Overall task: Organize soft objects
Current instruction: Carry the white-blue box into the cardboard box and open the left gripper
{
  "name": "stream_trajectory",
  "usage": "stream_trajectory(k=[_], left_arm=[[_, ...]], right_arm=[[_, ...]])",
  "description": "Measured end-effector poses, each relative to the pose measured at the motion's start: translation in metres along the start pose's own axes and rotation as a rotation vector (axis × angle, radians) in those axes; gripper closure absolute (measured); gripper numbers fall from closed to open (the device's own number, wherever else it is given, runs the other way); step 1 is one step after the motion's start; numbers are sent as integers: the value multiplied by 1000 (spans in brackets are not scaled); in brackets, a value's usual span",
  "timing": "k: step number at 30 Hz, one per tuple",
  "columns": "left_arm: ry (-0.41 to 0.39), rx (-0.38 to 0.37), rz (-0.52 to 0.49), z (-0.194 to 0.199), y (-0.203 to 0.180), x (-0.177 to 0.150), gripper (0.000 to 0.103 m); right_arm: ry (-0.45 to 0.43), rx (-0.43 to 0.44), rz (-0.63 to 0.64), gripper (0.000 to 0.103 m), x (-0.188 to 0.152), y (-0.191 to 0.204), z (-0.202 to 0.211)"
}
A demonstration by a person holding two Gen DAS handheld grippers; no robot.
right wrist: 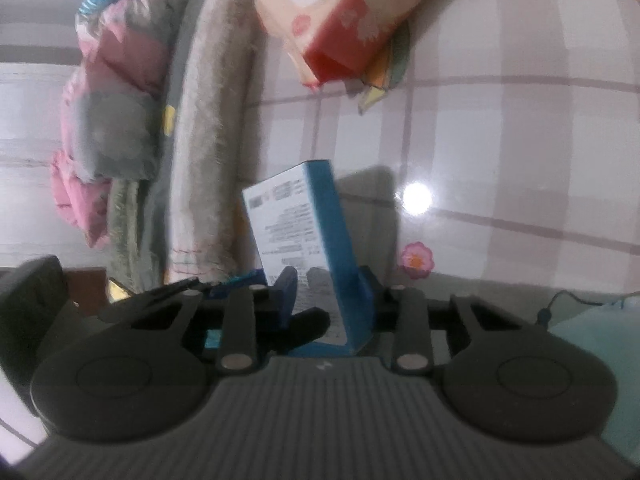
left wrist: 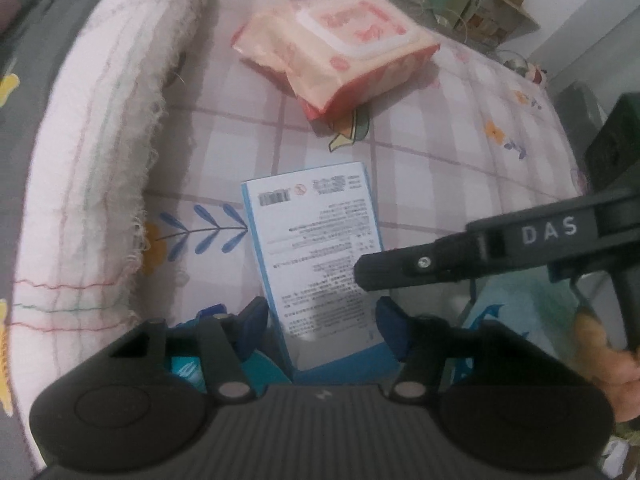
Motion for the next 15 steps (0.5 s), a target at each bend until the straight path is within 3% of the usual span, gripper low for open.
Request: stream_trajectory(k=[15], left_arm=[[-179,9,-62,79,-40,-32,44]], right_arm=[[-117,61,84,77,-46,40,69]])
Point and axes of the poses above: each gripper's, at about its wrist camera, not at the fingertips, and z roughly against the way its jaws point, y to its left, x to its top, the point moved 5 cm from there along -z, roughly the way its jaws point, and after that the axes turned 10 degrees about y, right-handed, at the moved point
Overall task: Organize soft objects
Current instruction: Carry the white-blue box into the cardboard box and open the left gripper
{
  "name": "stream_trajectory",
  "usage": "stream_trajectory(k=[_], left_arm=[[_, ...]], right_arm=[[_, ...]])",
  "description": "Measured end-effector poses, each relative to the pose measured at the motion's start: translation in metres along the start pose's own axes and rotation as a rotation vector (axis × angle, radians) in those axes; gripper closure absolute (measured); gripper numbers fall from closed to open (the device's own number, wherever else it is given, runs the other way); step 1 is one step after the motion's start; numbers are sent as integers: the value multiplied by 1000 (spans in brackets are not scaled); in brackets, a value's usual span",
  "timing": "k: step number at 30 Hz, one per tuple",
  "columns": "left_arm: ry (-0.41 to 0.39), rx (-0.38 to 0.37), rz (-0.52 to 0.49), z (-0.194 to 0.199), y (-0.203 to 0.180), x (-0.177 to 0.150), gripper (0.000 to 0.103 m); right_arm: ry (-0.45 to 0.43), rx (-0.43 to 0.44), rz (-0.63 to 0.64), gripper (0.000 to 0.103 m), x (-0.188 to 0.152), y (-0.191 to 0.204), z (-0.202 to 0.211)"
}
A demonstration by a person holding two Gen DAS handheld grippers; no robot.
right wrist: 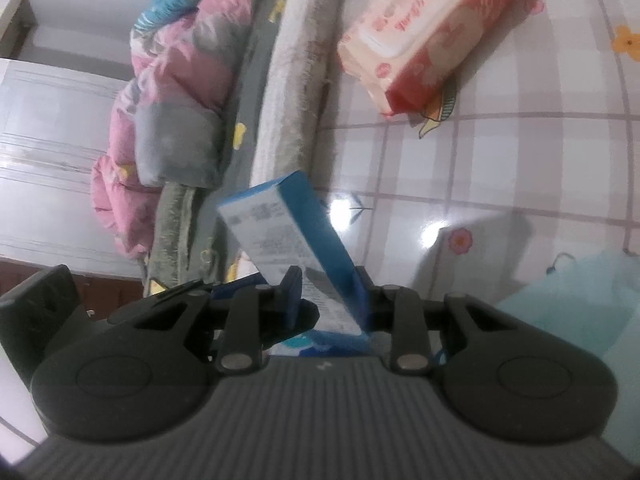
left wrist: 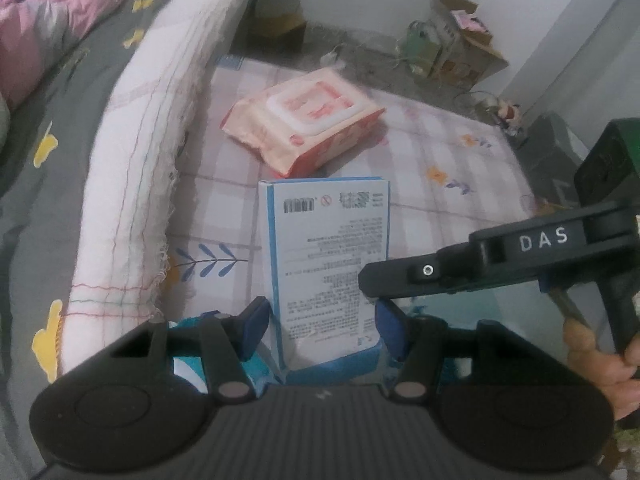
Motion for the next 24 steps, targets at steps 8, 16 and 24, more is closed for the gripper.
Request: stream_trajectory(k=[8,16,24], left_arm=[[-68,-7,-47,38,-36,-18,44],[-106,-34,-135,59,-98,-30,44],[-83,-83,-285,42,-195,-31,44]], right_arm=[[-79,26,31,78,-39,22,46],[-185,45,40,78,-83,18,111],[-326,47,-32,78,-132,-31,193]])
Point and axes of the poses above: each gripper's, at about its wrist camera, not at the fingertips, and z roughly against the way its jaws point, y to its left, x to its top, the point moved 5 cm from there along -z, roughly the way its jaws point, and after that the axes turned 10 degrees about y, right-handed, at the moved point
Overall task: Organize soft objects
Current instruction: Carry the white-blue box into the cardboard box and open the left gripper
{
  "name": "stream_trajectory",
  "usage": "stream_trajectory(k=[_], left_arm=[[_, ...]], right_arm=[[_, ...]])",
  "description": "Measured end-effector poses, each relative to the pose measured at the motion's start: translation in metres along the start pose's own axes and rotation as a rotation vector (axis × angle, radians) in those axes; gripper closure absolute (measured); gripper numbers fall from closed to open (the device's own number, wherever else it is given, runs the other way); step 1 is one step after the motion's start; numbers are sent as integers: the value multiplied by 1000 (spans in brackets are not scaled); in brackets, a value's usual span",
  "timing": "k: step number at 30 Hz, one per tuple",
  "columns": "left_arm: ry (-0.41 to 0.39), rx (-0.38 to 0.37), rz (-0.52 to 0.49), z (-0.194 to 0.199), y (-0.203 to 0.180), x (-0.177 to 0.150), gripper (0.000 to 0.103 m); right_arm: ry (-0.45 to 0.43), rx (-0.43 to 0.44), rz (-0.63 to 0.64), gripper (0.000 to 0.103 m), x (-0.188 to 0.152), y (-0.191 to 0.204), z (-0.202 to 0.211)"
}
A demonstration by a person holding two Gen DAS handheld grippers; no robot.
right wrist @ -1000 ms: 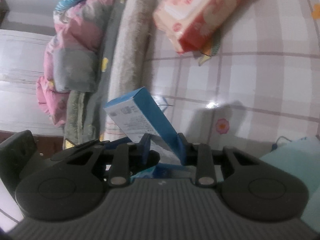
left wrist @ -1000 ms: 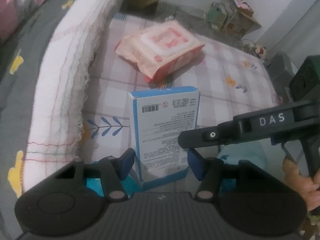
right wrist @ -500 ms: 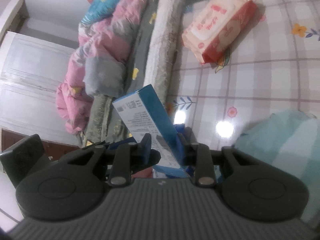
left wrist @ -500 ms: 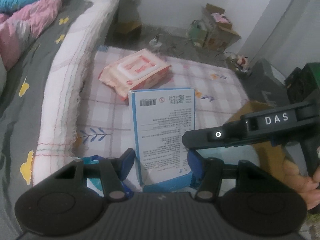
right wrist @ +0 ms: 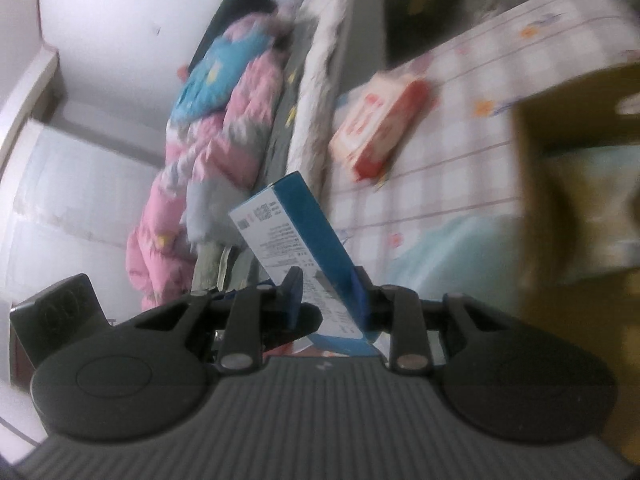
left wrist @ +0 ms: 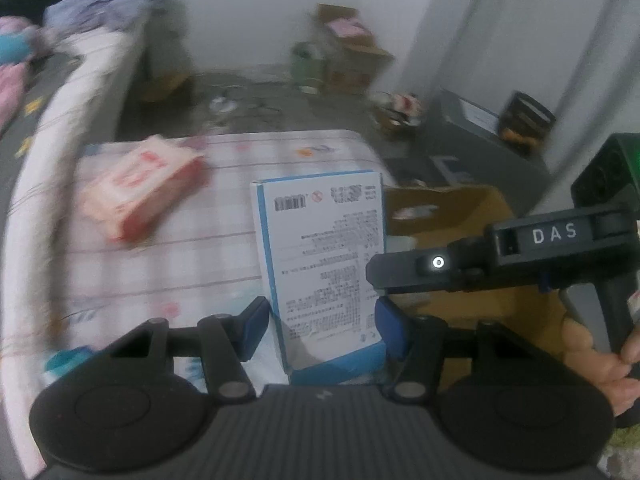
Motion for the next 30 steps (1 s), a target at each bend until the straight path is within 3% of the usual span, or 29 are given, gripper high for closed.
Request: stream_trajectory(k=[7,14,20,25,30], left_arm=[[73,-67,-90,-55,-77,27,44],[183,-128,-142,-129,-133,48,44],[262,-140,-149,-190,-149,64,45],[329,-99,-138,-230,-145,65,45],[334,-76,-139,-239,-140,68,44]], right_arm=[[-113,-39,-92,78,-9,-69,77],[-176,-96,-191,78,2,-145,124],[-178,-164,-250,78,21,-207,124],[-142,-221,-296,78,39,-254,102],[-105,-275,-252,78,47,-266,82]])
Point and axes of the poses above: each gripper's, at about its wrist camera, not at the fingertips, and z roughly against the way its jaws point, y to its left, x to its top, the point moved 5 cm from there along -z, roughly the way its jaws point, and after that the axes turned 10 degrees about y, right-handed, at the moved point
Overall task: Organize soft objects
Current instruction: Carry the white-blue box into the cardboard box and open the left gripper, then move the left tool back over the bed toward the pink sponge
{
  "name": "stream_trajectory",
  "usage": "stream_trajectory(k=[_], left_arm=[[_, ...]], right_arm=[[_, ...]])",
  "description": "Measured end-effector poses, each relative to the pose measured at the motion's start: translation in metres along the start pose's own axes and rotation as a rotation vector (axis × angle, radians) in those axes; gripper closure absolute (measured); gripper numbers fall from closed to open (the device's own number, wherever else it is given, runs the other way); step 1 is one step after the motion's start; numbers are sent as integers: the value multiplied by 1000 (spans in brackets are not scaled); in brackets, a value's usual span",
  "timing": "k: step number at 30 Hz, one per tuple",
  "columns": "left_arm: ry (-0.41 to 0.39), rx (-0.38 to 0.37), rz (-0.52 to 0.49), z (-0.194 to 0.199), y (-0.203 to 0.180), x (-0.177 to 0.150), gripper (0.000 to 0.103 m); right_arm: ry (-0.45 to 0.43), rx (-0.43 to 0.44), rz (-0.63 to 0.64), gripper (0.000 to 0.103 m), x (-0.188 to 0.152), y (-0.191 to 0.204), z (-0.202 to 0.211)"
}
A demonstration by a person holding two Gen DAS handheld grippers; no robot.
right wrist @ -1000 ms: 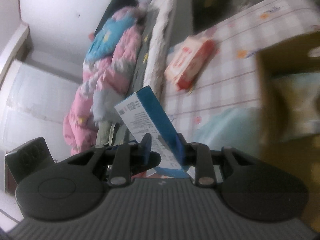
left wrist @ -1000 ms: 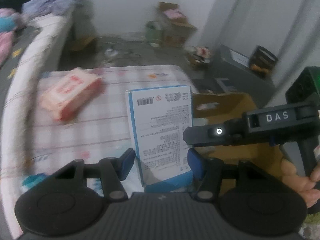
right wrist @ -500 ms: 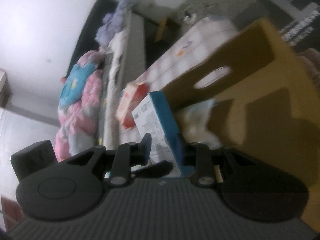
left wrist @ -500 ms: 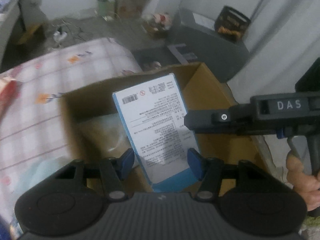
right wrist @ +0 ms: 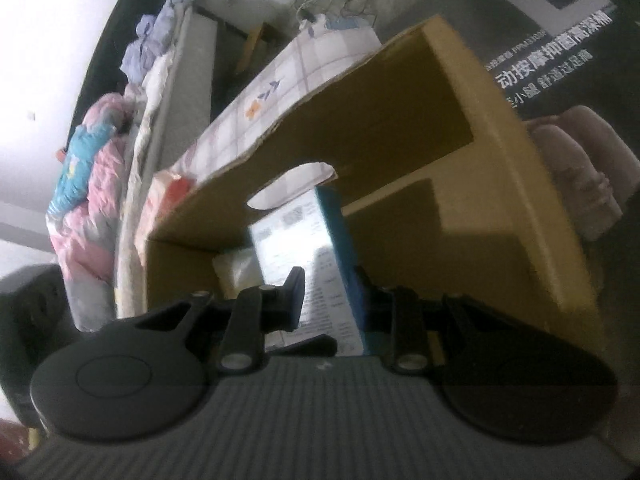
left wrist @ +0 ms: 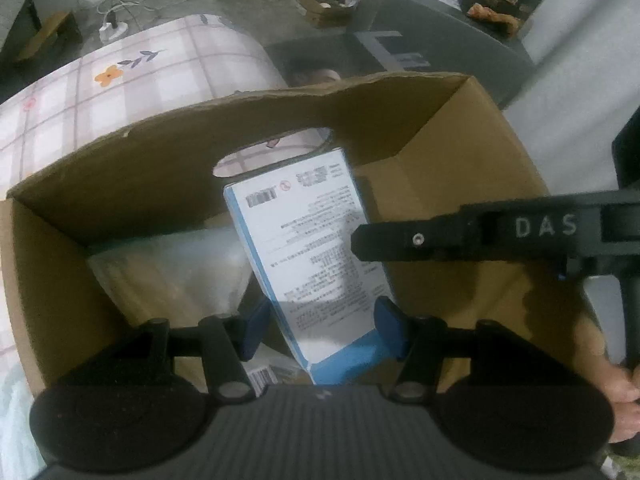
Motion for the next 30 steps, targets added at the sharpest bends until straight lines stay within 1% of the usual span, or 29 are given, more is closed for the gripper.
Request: stream_trajectory(k=[3,5,7,10,12,17,21,23,24,28,30], left_arm=[[-11,1,3,5,3,-2,42],[-20,-2,0,10,2,-3,37],[-37,-7,-5,17,0,-5,34],[-77,17,-23,31,-1,-8,28],[-95,28,-30,38,-1,-8,28],[-121,21,-14,55,5,-9,28],[-156,25,-14,75,9,-16,28],[-182,27,-18,90,11,-24,27],[-196,30,-21,98,12,-30,27],[-268,33,-34,135,17,-60,17],[-311,28,-38,153,22,-79,16]], right_arm=[[4,-19,19,78,3,4,-5],[8,-28,26,78,2,7,-7],[5,-53,38,78,-1,14,-8],[-10,-94,66,78,-4,23,-6],[-28,-118,81,78,-4,28,-3],[-66,-116,91,78,-5,39,9],[-77,-99,91,78,-8,45,16],[-84,-79,92,78,-12,48,21],[-87,-65,91,78,-15,51,25],[-112,8,105,77,-36,68,43],[-129,36,127,77,-50,80,53]])
Point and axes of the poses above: each gripper's, at about its wrist camera, not at the fingertips, and z roughly against the way its jaws point, y to its left, x to its top, the point moved 5 cm from there along -z, roughly the way its jaws point, and after that the axes turned 10 degrees about y, right-handed, at the moved point
